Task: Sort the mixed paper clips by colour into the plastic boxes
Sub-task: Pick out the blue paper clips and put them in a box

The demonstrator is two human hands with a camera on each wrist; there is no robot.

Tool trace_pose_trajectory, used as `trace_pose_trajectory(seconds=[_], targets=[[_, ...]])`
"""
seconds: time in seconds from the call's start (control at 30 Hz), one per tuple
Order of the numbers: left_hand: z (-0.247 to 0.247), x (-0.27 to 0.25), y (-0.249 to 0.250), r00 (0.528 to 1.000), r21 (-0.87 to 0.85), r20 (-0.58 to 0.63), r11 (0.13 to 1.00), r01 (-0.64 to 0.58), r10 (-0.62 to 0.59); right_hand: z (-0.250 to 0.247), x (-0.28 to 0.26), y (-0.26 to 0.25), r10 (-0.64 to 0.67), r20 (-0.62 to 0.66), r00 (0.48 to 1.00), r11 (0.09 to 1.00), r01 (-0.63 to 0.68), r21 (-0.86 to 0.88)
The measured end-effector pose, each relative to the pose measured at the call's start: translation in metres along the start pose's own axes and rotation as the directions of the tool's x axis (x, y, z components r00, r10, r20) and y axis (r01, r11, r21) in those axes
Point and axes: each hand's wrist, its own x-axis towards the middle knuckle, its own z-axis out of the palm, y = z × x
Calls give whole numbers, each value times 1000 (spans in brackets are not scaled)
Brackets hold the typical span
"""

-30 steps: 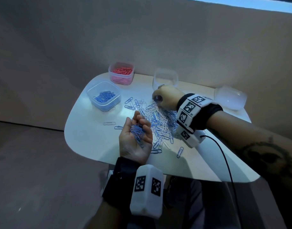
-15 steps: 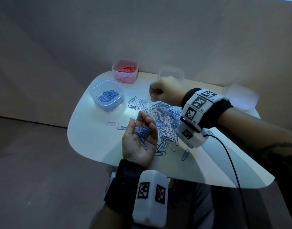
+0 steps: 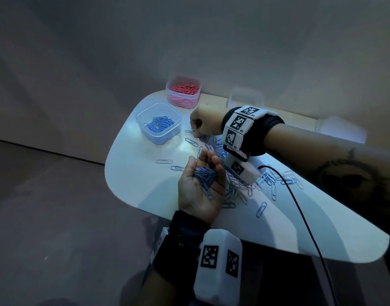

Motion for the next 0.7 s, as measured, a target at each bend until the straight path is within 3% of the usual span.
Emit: trace_pose_trajectory(seconds=[0.2,0.33,0.53,0.7], targets=[[2,-2,0,1000,-10,0,1000,7,-7,1,2,1,27,13,1000,1000,-27,-7],[2,-2,0,1000,-14,-4,1000,4,-4,-4,4,-7,75,-39,996,989,-69,131],[4,-2,0,1000,-34,-2,999,6,-6,-3,14,-5,201,-58,978,977,-196,88],[3,-3,0,1000,-48,0,999,6,-6,-8,12,-8,217,-1,976,974,-217,70]])
